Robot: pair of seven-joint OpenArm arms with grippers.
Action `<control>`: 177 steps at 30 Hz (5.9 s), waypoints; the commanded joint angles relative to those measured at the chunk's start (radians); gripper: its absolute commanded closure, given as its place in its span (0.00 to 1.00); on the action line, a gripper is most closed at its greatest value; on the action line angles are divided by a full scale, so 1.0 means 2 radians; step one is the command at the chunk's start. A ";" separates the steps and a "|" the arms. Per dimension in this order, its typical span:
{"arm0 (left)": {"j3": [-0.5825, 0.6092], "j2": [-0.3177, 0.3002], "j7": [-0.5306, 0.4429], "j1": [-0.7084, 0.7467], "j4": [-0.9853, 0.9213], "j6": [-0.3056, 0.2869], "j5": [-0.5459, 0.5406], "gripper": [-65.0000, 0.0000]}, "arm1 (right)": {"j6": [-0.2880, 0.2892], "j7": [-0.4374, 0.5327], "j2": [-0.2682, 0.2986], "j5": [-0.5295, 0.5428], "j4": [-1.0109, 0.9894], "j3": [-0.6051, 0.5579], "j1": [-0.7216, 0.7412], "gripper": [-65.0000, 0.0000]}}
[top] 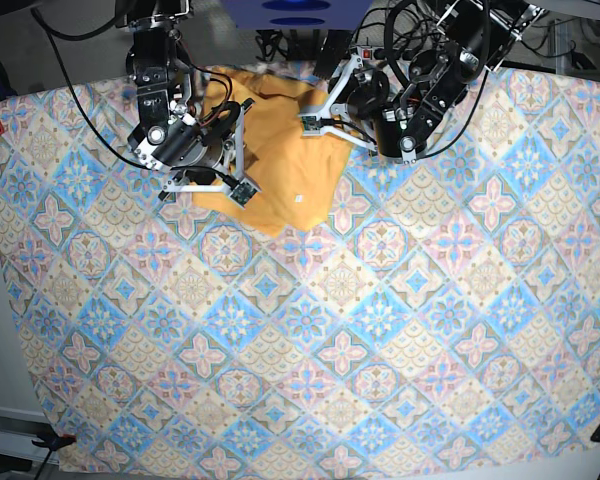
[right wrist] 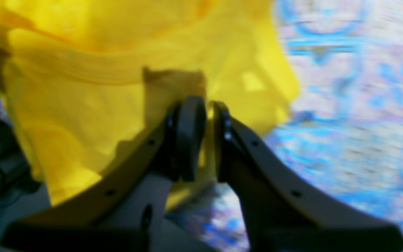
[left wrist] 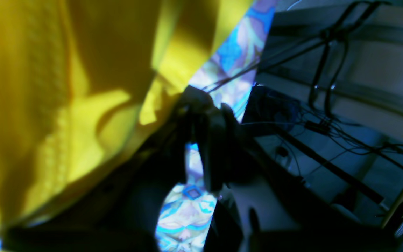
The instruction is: Fold the T-shirt properly
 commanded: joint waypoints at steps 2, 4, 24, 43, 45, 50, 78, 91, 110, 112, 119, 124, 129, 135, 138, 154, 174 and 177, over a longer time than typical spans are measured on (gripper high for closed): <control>0.002 0.001 -0.005 0.003 -0.004 0.003 0.012 0.88 | 0.000 0.003 0.001 0.002 -0.029 0.004 0.001 0.87; 0.001 0.001 -0.005 0.002 -0.004 0.003 0.012 0.88 | 0.000 0.017 0.001 0.002 -0.068 0.004 0.002 0.87; -0.055 0.067 -0.006 -0.085 -0.140 0.003 0.015 0.88 | 0.000 0.054 0.002 0.000 0.035 0.053 -0.020 0.87; -0.138 0.089 -0.031 -0.154 -0.154 0.003 0.016 0.87 | 0.000 0.056 0.018 0.000 0.035 0.050 -0.023 0.87; -0.138 0.099 -0.043 -0.156 -0.178 0.003 0.015 0.87 | 0.000 0.056 0.018 0.000 0.035 0.050 -0.023 0.87; -0.118 0.113 -0.041 -0.174 -0.255 0.003 0.015 0.88 | 0.000 0.056 0.019 0.000 0.035 0.055 -0.023 0.87; -0.187 0.163 -0.192 -0.178 -0.260 0.003 0.012 0.87 | 0.000 0.067 0.016 -0.064 0.035 0.050 -0.033 0.87; -0.187 0.203 -0.280 -0.174 -0.260 0.003 0.012 0.87 | 0.000 0.093 -0.004 -0.113 0.035 0.054 -0.039 0.87; -0.286 0.059 -0.200 -0.066 0.038 0.003 0.012 0.87 | 0.000 0.177 -0.064 -0.114 0.045 0.266 -0.025 0.87; -0.287 0.039 -0.200 -0.044 0.069 0.003 0.012 0.87 | 0.000 0.173 -0.064 -0.114 0.045 0.294 -0.016 0.87; -0.329 0.002 -0.201 0.039 0.145 0.003 0.011 0.87 | 0.000 0.173 -0.062 -0.114 0.045 0.382 -0.015 0.87; -0.350 -0.009 -0.201 0.092 0.171 0.003 0.013 0.88 | 0.000 0.173 -0.057 -0.114 0.044 0.435 -0.026 0.87; -0.351 -0.025 -0.217 0.138 0.183 0.003 0.015 0.88 | 0.000 0.175 -0.045 -0.114 0.043 0.454 -0.058 0.87; -0.351 -0.049 -0.301 0.217 0.183 0.003 0.015 0.88 | 0.000 0.177 -0.043 -0.114 0.042 0.480 -0.092 0.87; -0.351 -0.051 -0.331 0.258 0.183 0.003 0.044 0.88 | 0.000 0.177 -0.043 -0.114 0.041 0.501 -0.102 0.87; -0.351 -0.049 -0.483 0.398 0.148 0.003 0.120 0.88 | 0.000 0.179 -0.054 -0.113 0.035 0.511 -0.168 0.87; -0.402 0.066 -0.536 0.271 -0.213 0.003 0.312 0.88 | -0.045 0.357 -0.057 -0.114 -0.300 0.521 -0.142 0.87; -0.420 0.070 -0.538 0.229 -0.286 0.003 0.336 0.88 | -0.045 0.381 -0.055 -0.114 -0.372 0.521 -0.120 0.87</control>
